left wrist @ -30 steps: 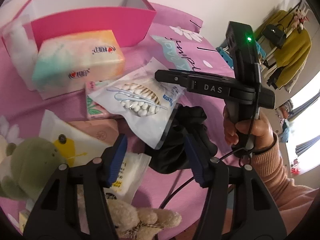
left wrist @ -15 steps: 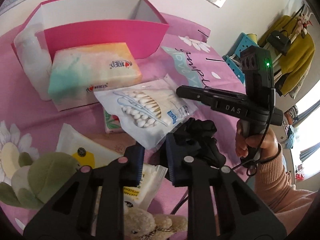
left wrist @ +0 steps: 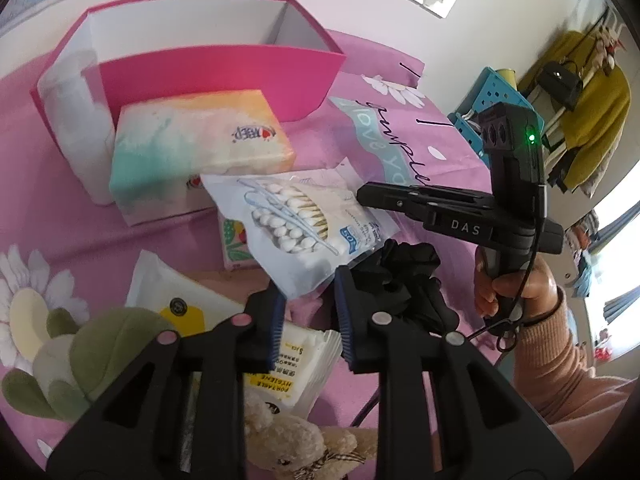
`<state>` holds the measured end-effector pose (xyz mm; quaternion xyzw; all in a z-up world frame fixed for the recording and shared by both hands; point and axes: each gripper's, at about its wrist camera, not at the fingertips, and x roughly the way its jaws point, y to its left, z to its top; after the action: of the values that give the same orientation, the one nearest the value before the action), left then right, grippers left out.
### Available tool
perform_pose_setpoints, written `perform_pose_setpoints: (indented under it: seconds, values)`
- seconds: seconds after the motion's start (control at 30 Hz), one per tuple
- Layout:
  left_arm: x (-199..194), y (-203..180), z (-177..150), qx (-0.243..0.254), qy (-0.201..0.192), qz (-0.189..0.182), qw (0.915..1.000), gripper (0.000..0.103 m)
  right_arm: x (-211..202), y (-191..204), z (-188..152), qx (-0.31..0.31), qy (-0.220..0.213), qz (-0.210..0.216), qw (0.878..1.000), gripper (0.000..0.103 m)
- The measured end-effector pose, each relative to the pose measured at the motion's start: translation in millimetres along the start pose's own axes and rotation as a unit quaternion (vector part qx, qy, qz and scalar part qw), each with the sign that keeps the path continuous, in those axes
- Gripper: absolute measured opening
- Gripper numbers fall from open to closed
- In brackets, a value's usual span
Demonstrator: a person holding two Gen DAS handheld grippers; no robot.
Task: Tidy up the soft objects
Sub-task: 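Grasp the cotton swab bag with the left gripper, then carry the cotton swab bag into the pink box and open the left gripper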
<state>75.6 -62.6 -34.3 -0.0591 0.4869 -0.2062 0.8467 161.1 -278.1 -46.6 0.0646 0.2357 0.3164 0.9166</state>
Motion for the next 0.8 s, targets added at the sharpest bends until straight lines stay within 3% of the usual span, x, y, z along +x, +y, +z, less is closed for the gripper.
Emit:
perform_pose_setpoints:
  seconds: [0.17, 0.37, 0.6, 0.8]
  values:
    - [-14, -7, 4, 0.013, -0.022, -0.008, 0.9996, 0.023, -12, 12, 0, -0.020, -0.024, -0.016, 0.999, 0.006]
    - [-45, -15, 15, 0.038, -0.066, -0.008, 0.9970, 0.023, -45, 28, 10, -0.036, -0.075, -0.006, 0.997, 0.006]
    - [-72, -5, 56, 0.058, -0.114, 0.033, 0.9913, 0.023, -61, 53, 49, -0.073, -0.122, -0.008, 0.990, 0.006]
    - [-68, 19, 90, 0.050, -0.121, 0.061, 0.9895, 0.023, -45, 64, 92, -0.085, -0.129, -0.014, 0.988, 0.006]
